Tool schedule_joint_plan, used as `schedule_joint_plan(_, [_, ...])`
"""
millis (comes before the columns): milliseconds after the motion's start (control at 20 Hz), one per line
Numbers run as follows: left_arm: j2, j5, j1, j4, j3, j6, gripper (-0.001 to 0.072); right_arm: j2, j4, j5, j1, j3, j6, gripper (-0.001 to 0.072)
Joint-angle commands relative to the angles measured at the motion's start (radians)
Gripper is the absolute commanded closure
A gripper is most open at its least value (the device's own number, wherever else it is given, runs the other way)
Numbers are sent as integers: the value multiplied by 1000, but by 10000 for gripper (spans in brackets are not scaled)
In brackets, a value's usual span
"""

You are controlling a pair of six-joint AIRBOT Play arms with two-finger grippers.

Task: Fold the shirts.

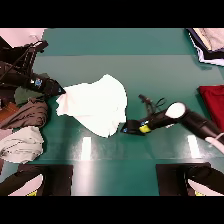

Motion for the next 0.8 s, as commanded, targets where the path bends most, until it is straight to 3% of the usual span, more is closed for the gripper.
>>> schedule_joint_plan(0, [3,0,1,-6,9,0,683,-97,105,-216,154,-14,14,159])
schedule_joint_plan(250, [3,-19,1,-5,9,2,684,-213,97,-284,179,69,14,162])
schedule_joint_plan(350, [3,-20,1,-5,9,2,683,-222,97,-328,179,74,13,254])
schedule_joint_plan(500, [3,-20,1,-5,9,3,684,-221,97,-389,179,74,13,284])
schedule_joint_plan(550, [3,-20,1,-5,9,3,683,-221,97,-400,179,74,13,343])
schedule_joint_plan(650, [3,-22,1,-5,9,3,684,-220,95,-406,179,74,9,602])
schedule_joint_plan(700, [3,-26,1,-5,9,3,683,-214,92,-406,179,74,0,672])
schedule_joint_plan(750, [3,-30,1,-2,9,11,684,-197,60,-411,179,74,0,693])
